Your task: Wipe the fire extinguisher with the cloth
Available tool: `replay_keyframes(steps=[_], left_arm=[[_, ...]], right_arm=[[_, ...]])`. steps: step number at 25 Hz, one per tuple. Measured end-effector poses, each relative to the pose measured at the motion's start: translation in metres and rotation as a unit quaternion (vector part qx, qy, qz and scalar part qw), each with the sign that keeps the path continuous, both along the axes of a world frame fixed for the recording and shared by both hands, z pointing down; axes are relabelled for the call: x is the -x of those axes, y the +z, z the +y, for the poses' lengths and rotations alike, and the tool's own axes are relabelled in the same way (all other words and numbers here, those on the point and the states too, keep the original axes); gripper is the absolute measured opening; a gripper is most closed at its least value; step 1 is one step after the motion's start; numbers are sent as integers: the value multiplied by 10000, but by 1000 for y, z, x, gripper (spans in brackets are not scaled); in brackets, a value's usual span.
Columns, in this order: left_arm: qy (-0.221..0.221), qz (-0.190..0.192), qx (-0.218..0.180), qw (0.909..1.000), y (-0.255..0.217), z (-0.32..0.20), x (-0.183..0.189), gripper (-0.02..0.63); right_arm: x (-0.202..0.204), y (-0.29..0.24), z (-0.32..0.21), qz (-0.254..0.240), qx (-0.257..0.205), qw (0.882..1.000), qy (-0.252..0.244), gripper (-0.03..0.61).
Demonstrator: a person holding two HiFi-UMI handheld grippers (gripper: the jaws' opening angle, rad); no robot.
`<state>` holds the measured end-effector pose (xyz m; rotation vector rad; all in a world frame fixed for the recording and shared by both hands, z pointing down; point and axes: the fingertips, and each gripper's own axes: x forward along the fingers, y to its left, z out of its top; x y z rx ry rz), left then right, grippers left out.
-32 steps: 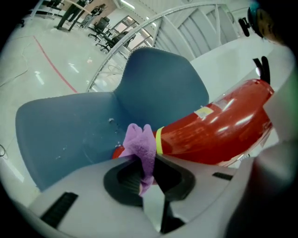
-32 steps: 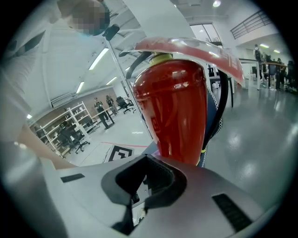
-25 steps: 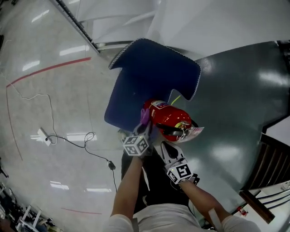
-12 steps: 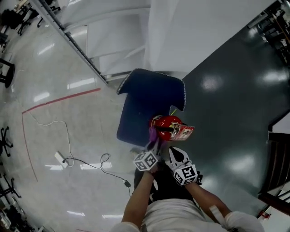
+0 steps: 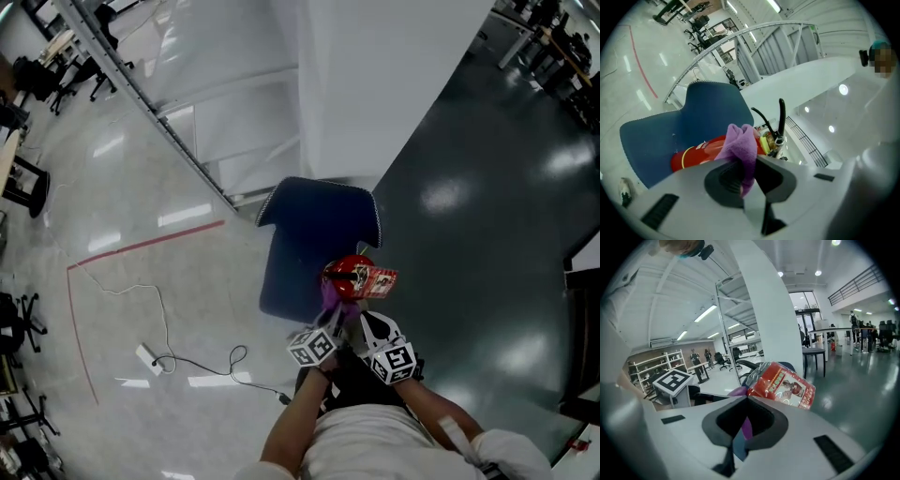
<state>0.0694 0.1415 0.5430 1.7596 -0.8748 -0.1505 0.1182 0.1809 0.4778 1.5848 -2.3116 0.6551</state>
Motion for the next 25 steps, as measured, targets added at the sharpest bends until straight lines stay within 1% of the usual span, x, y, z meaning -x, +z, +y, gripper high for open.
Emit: replay_keyframes(steps=[4,8,11,13,15,16,18,20,23,25], left_arm=[[274,-100,-283,9992,-28,6,-1,54],[464,-362,-724,9956,-61,16,12,54],[488,-580,-1146,9905,-88,18,24,54],[458,-817,-1480,9845,-108,18,33,54],[437,-1214,-1884,9736,-131,18,42,54],[425,-1474,-2112,9653,-143,17,46,54],[352,-1989,-2563,9453,-170,14,54,54],[235,-2371,-2969,9247,-198,11,62,54],[35,-2691,-3455,8990,-236,11,74,54],[-92,-2808,-3697,8857,-254,11,78,54]], right_arm=[[0,-21,-4,-14,-142,9999,-44,12],[6,-46,-6,-66,-354,9992,-182,12],[5,-64,-10,-125,-564,9981,-224,12],[4,-80,-13,-181,-720,9970,-208,12],[4,-100,-16,-243,-894,9956,-159,12],[3,-111,-18,-263,-983,9947,-131,12],[2,-133,-22,-297,-1151,9929,-87,12],[3,-154,-25,-363,-1299,9908,-74,12],[7,-182,-24,-453,-1495,9876,-138,12],[9,-197,-24,-534,-1615,9853,-164,12]])
